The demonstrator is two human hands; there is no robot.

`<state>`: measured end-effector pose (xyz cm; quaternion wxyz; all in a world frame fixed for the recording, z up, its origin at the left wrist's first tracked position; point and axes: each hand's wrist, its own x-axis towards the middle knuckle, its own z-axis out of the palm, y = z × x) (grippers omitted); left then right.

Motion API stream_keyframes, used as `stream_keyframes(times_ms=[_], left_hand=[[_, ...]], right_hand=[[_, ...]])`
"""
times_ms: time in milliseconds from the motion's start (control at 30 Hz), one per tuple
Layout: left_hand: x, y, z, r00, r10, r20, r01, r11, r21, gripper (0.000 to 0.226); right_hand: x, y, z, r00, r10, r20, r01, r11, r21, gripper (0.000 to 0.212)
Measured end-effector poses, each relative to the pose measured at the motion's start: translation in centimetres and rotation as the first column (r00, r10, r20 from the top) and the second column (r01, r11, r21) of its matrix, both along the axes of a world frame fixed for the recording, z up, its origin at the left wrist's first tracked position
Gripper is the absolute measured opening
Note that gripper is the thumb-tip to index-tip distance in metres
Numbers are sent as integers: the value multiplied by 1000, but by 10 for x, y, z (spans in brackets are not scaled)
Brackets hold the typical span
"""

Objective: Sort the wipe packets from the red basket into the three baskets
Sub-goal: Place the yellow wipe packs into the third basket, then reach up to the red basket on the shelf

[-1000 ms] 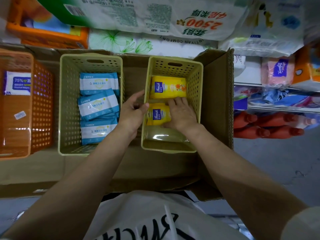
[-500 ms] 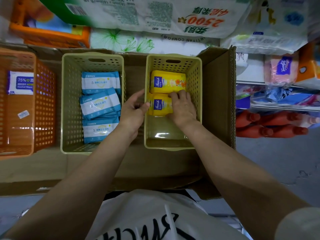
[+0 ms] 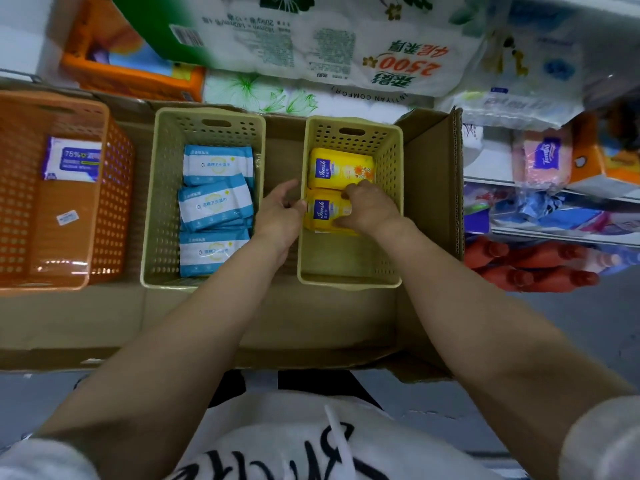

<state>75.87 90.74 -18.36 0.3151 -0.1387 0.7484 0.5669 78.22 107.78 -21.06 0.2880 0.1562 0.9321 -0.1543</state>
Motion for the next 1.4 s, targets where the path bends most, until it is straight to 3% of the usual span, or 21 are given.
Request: stream_keyframes(times_ms=[133,267,433,567,767,967,1200,1400], left_hand=[[-10,-33,31,991,-119,-59,117,992,-39,49],[-30,-103,76,947,-204,-250,174,975,-136,41],[-37,-248,126,797,-306,-521,178,943,-281,25],[-26,-382,156,671,-341,-658,25,898,-439,28],[-19,-554,183,598,-352,-720,-143,837,-528,30],[-52,-652,185,595,-315,-739,-241,807,-538,33],[-174,-745,183,555,-375,-742,-286,752,-594,37],[-312,-799,206,566,-472,-676,-192,722,-665,39]], right_hand=[[-7,-12,50,985,-15,-171,21,999,36,54],[-16,-54,113,944,-4,-329,29,997,69,45],[-8,-154,184,842,63,-536,-24,997,79,42],[9,-259,218,714,127,-689,-103,992,76,39],[-5,-416,235,634,148,-759,-201,979,23,41],[-68,-531,245,570,219,-792,-326,945,27,39],[-201,-634,224,571,188,-799,-348,937,-28,38],[-329,-691,224,626,60,-778,-243,962,-122,38]])
